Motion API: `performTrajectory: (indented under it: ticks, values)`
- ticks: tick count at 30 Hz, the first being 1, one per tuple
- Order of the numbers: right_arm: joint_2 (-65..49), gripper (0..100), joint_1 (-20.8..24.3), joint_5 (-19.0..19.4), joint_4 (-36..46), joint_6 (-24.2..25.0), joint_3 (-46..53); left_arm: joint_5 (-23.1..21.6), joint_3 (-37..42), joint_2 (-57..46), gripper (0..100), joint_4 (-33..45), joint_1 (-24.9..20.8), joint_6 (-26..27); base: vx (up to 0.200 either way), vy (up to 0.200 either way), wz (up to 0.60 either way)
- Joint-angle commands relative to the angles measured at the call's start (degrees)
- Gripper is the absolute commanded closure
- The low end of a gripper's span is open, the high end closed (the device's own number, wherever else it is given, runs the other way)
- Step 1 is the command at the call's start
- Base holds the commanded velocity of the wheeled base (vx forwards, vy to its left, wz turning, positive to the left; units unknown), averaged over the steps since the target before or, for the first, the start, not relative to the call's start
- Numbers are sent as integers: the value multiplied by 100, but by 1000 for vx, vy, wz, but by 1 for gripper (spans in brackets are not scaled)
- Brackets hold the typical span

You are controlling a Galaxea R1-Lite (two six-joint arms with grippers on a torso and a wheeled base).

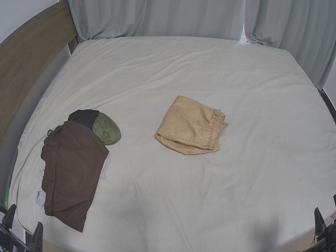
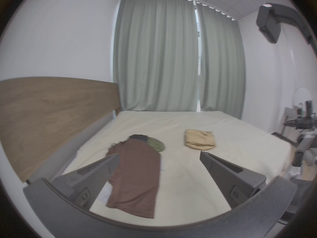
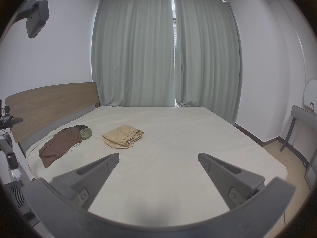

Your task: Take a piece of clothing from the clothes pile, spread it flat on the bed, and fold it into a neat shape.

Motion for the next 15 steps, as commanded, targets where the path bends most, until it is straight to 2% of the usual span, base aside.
performTrajectory:
  ticks: [1, 3, 8, 12, 13, 15]
  values:
    - [-37, 0, 5, 37, 56, 78, 101, 574, 81, -195, 0, 82, 77, 263, 0, 0, 0]
    - [-37, 0, 5, 37, 56, 78, 92, 592, 64, -186, 0, 170, 77, 255, 0, 0, 0]
    - [-37, 0, 5, 81, 56, 7, 101, 1058, -33, -177, 0, 416, 68, -114, 0, 0, 0]
    - [-37, 0, 5, 90, 47, -28, 101, 1128, -16, -169, 0, 354, 95, -88, 0, 0, 0]
    - [-37, 0, 5, 64, 56, 16, 101, 873, 2, -186, 0, 310, 77, 105, 0, 0, 0]
    - [-37, 0, 13, 64, 56, 16, 101, 478, 72, -177, 0, 416, 68, 96, 0, 0, 0]
